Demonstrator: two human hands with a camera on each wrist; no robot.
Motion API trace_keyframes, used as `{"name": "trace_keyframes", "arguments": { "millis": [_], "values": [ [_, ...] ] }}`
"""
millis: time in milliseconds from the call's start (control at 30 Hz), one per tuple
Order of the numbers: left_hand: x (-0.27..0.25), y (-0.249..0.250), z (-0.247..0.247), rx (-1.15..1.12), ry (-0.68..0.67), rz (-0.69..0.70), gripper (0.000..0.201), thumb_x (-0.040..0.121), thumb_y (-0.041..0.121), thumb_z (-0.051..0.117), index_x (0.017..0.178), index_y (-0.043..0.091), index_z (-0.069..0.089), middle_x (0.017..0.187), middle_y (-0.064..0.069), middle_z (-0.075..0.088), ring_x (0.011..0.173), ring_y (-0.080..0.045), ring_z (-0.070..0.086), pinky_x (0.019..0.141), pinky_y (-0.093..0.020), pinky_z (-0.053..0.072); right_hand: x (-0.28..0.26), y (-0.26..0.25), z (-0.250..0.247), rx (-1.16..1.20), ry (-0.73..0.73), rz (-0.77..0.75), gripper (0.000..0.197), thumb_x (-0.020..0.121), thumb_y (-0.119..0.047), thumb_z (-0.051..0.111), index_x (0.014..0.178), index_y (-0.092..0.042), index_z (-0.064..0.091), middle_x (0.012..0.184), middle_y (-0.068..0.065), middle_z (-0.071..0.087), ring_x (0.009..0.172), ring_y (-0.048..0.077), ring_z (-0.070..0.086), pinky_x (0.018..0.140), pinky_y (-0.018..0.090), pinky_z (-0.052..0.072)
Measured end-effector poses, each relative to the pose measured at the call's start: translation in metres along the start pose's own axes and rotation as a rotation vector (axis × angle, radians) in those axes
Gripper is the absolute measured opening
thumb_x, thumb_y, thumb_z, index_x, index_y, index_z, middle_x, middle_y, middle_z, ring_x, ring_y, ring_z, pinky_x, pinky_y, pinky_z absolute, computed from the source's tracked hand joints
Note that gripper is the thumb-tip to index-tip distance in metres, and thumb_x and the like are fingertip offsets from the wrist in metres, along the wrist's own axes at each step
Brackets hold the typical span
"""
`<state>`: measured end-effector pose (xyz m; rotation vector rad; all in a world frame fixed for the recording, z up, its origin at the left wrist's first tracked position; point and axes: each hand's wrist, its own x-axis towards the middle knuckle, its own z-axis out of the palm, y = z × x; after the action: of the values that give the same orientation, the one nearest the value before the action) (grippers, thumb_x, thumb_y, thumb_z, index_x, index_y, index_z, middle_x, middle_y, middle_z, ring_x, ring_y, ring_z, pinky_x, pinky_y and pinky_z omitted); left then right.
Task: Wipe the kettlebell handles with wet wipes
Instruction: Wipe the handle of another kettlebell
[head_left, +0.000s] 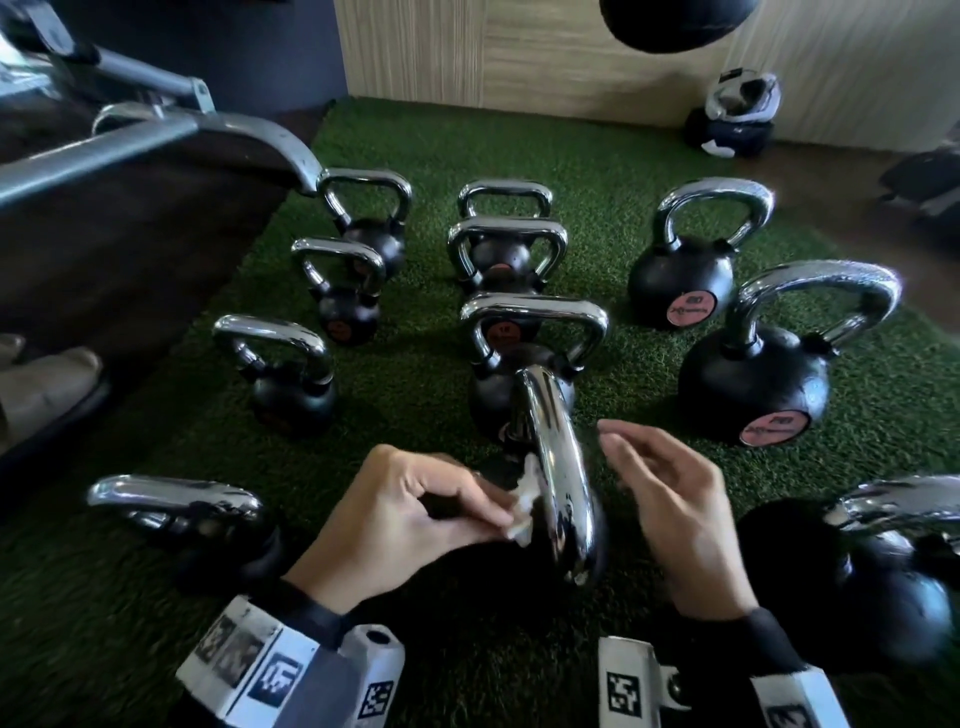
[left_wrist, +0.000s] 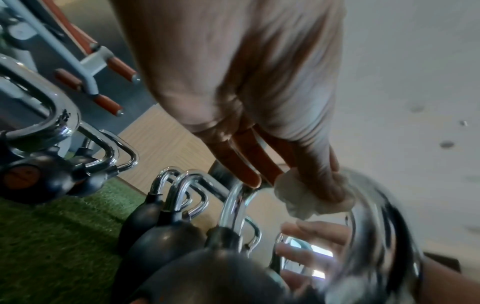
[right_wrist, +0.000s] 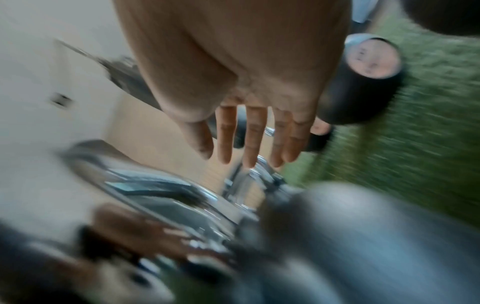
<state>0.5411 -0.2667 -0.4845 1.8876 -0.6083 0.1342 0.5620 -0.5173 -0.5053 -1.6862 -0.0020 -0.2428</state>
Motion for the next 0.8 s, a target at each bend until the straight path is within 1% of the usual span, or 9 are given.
{"name": "trace_keyframes", "arguments": {
  "millis": [67,200,300,400,500,567,633,733,800],
  "values": [
    [0.007,0.009,-0.007,-0.052,0.04,0.035,0.012,0.072,0.026,0.088,0.082,0.028,0.082,0.09,0.014,0.08,0.091,-0.007,0.076,0.085,-0.02,0.058,-0.007,-0.03,-0.005,-0.042,-0.011,-0.11,0.013,0.094,-0.024,0.073,0.103,-0.026,0.082,0.088,0.0,0.078,0.074,0.006,0.065,0.065,0.019,0.05],
    [0.018,0.023,-0.008,-0.136,0.088,0.098,0.013,0.073,0.043,0.086,0.084,0.039,0.082,0.088,0.016,0.079,0.094,-0.012,0.071,0.089,-0.027,0.057,-0.017,-0.068,-0.005,-0.22,-0.275,-0.272,0.025,0.098,-0.045,0.067,0.118,-0.035,0.077,0.106,-0.006,0.075,0.087,0.022,0.072,0.074,0.036,0.056],
    [0.024,0.031,-0.006,-0.201,0.103,0.095,0.017,0.071,0.039,0.087,0.084,0.029,0.082,0.088,0.011,0.08,0.088,-0.011,0.074,0.082,-0.02,0.056,-0.016,-0.074,-0.002,-0.202,-0.369,-0.329,0.029,0.095,-0.047,0.068,0.122,-0.039,0.074,0.116,-0.01,0.074,0.093,0.021,0.073,0.08,0.041,0.056],
    [0.027,0.038,0.001,-0.227,0.142,0.045,0.016,0.067,0.025,0.088,0.08,0.018,0.081,0.084,0.002,0.081,0.078,-0.016,0.078,0.072,-0.023,0.06,-0.017,-0.074,-0.003,-0.177,-0.377,-0.391,0.031,0.087,-0.038,0.078,0.118,-0.036,0.076,0.115,-0.014,0.075,0.09,0.018,0.074,0.077,0.033,0.059],
    [0.028,0.041,0.01,-0.324,0.213,-0.051,0.015,0.064,0.02,0.088,0.075,0.019,0.079,0.077,-0.005,0.078,0.069,-0.017,0.076,0.064,-0.022,0.059,-0.023,-0.072,-0.003,-0.137,-0.312,-0.398,0.038,0.076,-0.027,0.086,0.113,-0.03,0.079,0.107,-0.014,0.078,0.088,0.011,0.076,0.078,0.017,0.057],
    [0.029,0.043,0.014,-0.385,0.202,-0.089,0.013,0.066,0.017,0.086,0.076,0.02,0.078,0.079,-0.006,0.078,0.069,-0.014,0.075,0.064,-0.019,0.058,-0.026,-0.068,-0.001,-0.127,-0.248,-0.389,0.034,0.073,-0.027,0.086,0.106,-0.027,0.081,0.101,-0.013,0.079,0.086,0.009,0.076,0.077,0.016,0.057],
    [0.029,0.043,0.015,-0.438,0.153,-0.125,0.019,0.074,0.009,0.081,0.089,0.02,0.079,0.087,-0.006,0.08,0.078,-0.014,0.077,0.071,-0.018,0.058,-0.025,-0.063,-0.003,-0.097,-0.202,-0.373,0.027,0.072,-0.025,0.086,0.098,-0.025,0.083,0.096,-0.011,0.08,0.083,0.008,0.076,0.074,0.018,0.057],
    [0.022,0.023,0.011,-0.371,0.163,-0.255,0.051,0.085,-0.015,0.069,0.122,0.021,0.069,0.104,-0.005,0.08,0.102,-0.014,0.075,0.091,-0.024,0.056,-0.02,-0.052,-0.013,0.025,-0.144,-0.259,0.025,0.072,-0.016,0.084,0.097,-0.018,0.082,0.093,-0.004,0.082,0.084,0.012,0.077,0.079,0.021,0.059],
    [0.011,0.001,0.009,-0.228,0.134,-0.352,0.073,0.077,-0.013,0.068,0.135,0.031,0.061,0.124,0.007,0.074,0.121,-0.007,0.065,0.105,-0.032,0.05,-0.017,-0.041,-0.023,0.087,-0.082,-0.168,0.027,0.077,-0.013,0.083,0.103,-0.016,0.082,0.095,0.003,0.082,0.089,0.023,0.079,0.085,0.03,0.061]
  ]
}}
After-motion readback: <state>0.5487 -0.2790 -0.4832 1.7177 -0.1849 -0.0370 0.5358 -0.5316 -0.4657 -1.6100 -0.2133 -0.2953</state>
